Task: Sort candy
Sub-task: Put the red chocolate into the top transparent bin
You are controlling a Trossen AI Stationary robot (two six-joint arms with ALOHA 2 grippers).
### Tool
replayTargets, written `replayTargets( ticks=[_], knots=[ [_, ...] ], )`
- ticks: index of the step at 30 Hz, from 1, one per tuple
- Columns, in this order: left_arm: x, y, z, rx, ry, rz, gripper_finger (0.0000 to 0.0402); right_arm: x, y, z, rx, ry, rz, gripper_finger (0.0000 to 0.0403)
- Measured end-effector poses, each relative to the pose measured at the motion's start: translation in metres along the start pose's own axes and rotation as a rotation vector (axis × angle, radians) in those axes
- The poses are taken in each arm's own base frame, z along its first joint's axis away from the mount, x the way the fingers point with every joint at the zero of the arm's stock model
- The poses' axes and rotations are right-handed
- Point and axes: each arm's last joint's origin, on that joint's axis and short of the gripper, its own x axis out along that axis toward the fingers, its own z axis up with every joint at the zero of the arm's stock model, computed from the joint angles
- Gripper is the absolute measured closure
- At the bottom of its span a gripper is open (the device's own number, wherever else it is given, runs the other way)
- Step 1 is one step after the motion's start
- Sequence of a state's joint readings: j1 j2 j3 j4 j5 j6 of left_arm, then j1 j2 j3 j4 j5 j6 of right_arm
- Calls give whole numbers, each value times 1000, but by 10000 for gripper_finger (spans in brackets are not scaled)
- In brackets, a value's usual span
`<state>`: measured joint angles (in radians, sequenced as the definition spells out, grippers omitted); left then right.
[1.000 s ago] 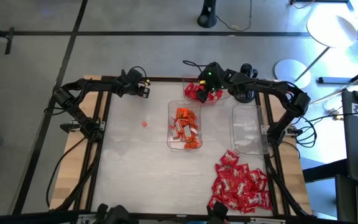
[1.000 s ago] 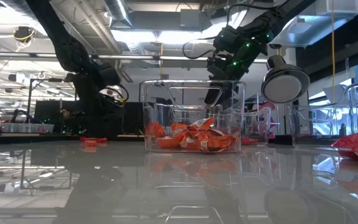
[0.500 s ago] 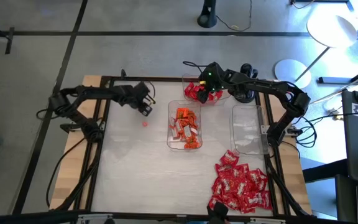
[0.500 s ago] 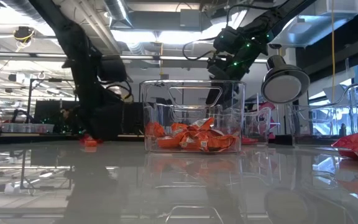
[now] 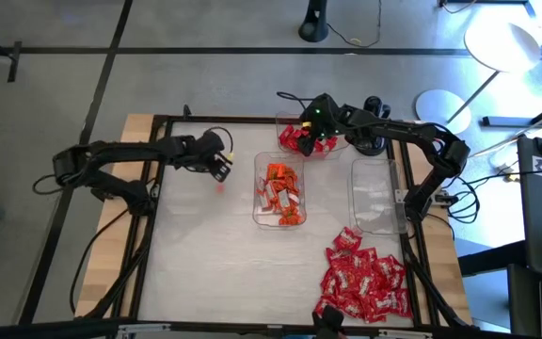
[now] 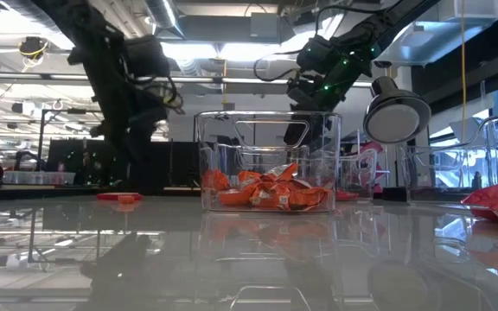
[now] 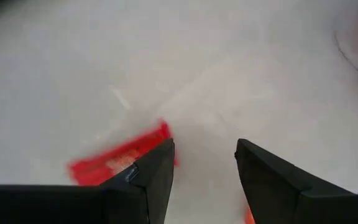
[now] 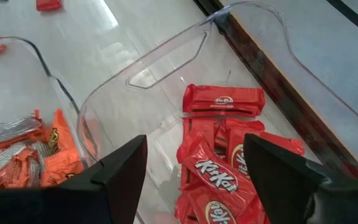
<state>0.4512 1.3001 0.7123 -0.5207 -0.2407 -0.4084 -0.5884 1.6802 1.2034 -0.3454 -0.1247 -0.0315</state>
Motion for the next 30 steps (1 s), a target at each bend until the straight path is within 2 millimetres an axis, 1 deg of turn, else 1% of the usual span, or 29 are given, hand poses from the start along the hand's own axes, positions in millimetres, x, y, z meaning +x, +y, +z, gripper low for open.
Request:
replayTargets(
  ticks=[3, 8, 11, 16, 20, 30],
  knots=[
    [-3, 8, 3, -18, -58, 102, 236, 0, 0, 0, 0, 1, 0, 139],
    [7, 18, 7, -91, -21, 115, 236, 0, 0, 0, 0, 2, 1, 139],
    [15, 16, 4, -81, -4, 117, 236, 0, 0, 0, 0, 2, 1, 139],
    [27, 10, -6, -34, 36, 118, 236, 0, 0, 0, 1, 4, 0, 139],
    [36, 10, -12, -49, 47, 126, 236, 0, 0, 0, 0, 3, 1, 139],
    [49, 12, -23, -56, 3, 127, 236, 0, 0, 0, 0, 3, 0, 139]
  ],
)
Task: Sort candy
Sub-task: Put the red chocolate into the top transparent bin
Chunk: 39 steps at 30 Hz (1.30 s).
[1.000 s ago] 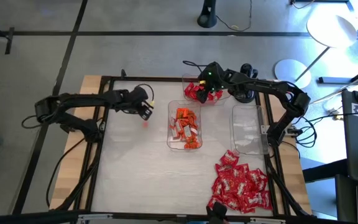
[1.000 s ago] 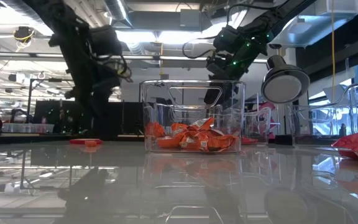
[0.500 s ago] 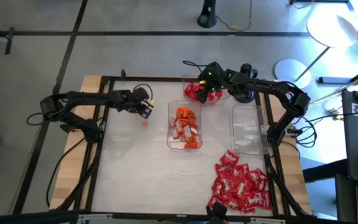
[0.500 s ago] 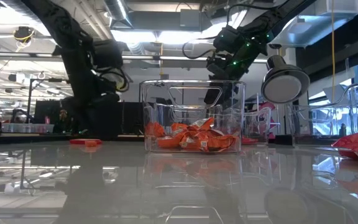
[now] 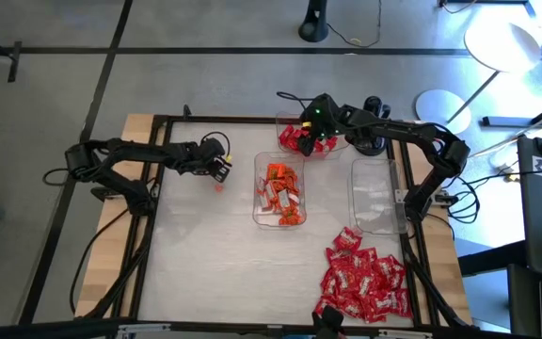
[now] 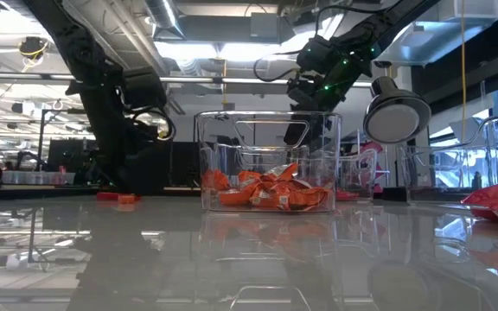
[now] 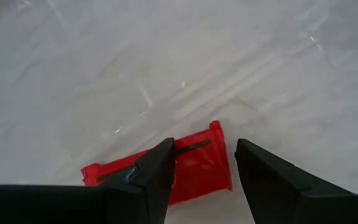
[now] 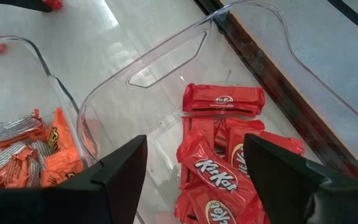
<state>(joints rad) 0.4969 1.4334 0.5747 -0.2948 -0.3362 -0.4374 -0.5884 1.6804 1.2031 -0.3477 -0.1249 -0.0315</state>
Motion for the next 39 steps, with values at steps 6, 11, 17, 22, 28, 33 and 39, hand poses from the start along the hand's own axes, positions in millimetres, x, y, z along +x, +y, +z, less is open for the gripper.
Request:
replayTargets(
  ticks=[6, 11, 17, 22, 28, 33, 39],
  knots=[
    [3, 3, -8, 40, 15, 17, 257, 0, 0, 0, 0, -2, 0, 139],
    [4, 4, -10, 73, 10, 32, 332, 0, 0, 0, 0, -2, 0, 139],
    [4, 0, -10, 127, -15, 22, 393, 0, 0, 0, 0, -2, 0, 139],
    [-4, -6, -8, 143, -55, 5, 399, 0, 0, 0, 0, 5, 0, 139],
    [-27, -16, 2, 139, -123, -63, 401, 0, 0, -1, 1, 10, 0, 139],
    [-57, -24, 12, 143, -219, -138, 401, 0, 0, -1, 1, 10, 0, 139],
    [-78, -19, 14, 123, -287, -181, 394, 0, 0, -1, 1, 8, 0, 139]
  ],
)
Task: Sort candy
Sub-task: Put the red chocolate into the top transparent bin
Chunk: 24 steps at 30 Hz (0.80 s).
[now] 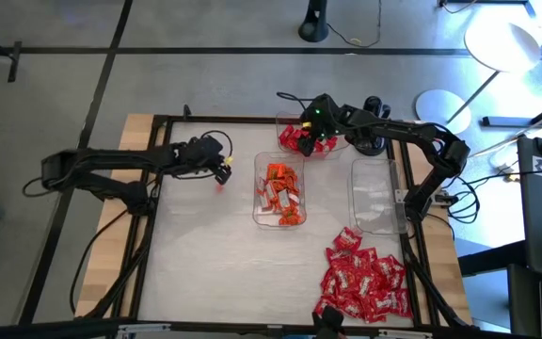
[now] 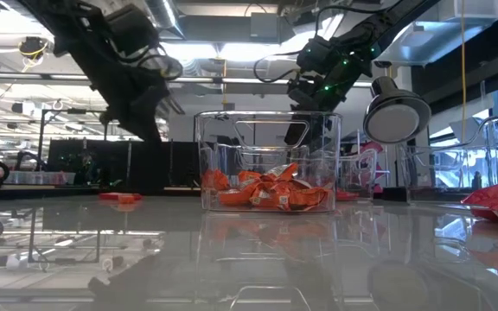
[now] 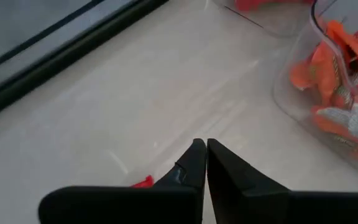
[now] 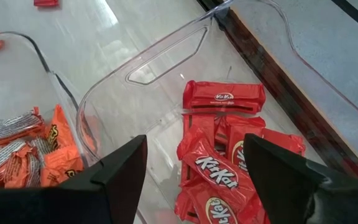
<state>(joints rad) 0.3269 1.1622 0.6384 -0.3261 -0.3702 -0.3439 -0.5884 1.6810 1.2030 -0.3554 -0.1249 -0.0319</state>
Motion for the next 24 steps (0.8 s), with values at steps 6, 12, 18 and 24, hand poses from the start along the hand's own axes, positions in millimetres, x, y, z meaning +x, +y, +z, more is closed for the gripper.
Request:
replayTargets(
  ticks=[6, 12, 18, 24],
  knots=[
    [3, 11, -3, 54, 68, 13, 332, 0, 1, 1, -1, -9, 43, 139],
    [22, 33, -8, 154, 221, 34, 199, 0, 2, 1, -2, -12, 61, 139],
    [34, 40, -9, 349, 377, 38, 107, 0, 2, 1, -2, -12, 78, 139],
    [43, 38, -9, 574, 389, -39, 85, 0, 2, 1, -5, -12, 78, 139]
  ],
)
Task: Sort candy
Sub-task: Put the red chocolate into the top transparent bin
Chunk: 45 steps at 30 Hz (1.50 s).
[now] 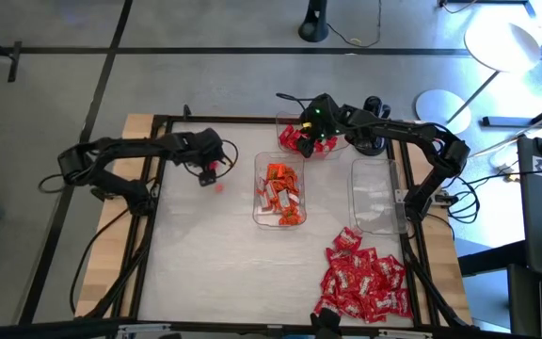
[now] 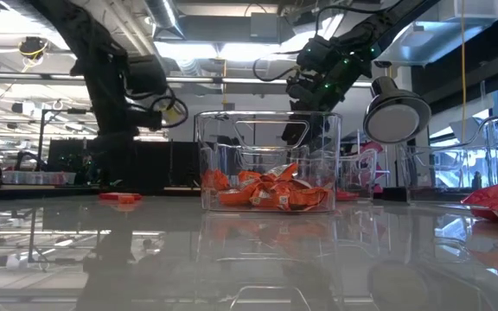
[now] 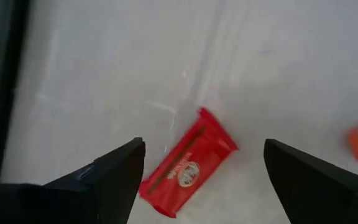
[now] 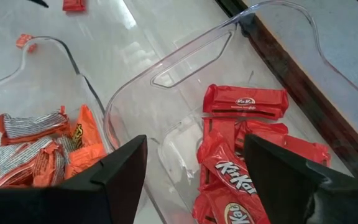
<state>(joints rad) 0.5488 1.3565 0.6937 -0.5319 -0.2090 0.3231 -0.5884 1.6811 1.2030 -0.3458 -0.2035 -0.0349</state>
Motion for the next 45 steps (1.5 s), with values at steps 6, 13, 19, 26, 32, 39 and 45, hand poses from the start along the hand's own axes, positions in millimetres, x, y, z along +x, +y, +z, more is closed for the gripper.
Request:
replayTargets(
  ticks=[6, 13, 19, 26, 32, 39, 45],
  knots=[
    [16, -4, -2, 131, 77, -55, 90, 0, 0, 0, -13, 1, 0, 139],
    [26, 6, -4, 142, 83, -61, 91, 1, 3, 0, -30, 2, 16, 139],
    [31, 20, -13, 58, 65, -133, 91, 3, 15, 0, -92, 4, 47, 139],
    [48, 34, -30, -94, 80, -235, 91, 5, 31, 1, -142, -4, 76, 139],
    [52, 28, -28, -79, 98, -253, 99, 5, 31, 0, -146, 3, 77, 139],
    [45, 20, -24, -18, 80, -232, 168, 5, 31, 0, -146, 2, 75, 139],
    [35, 14, -18, -74, 59, -198, 247, 5, 31, 0, -153, 2, 75, 139]
  ],
)
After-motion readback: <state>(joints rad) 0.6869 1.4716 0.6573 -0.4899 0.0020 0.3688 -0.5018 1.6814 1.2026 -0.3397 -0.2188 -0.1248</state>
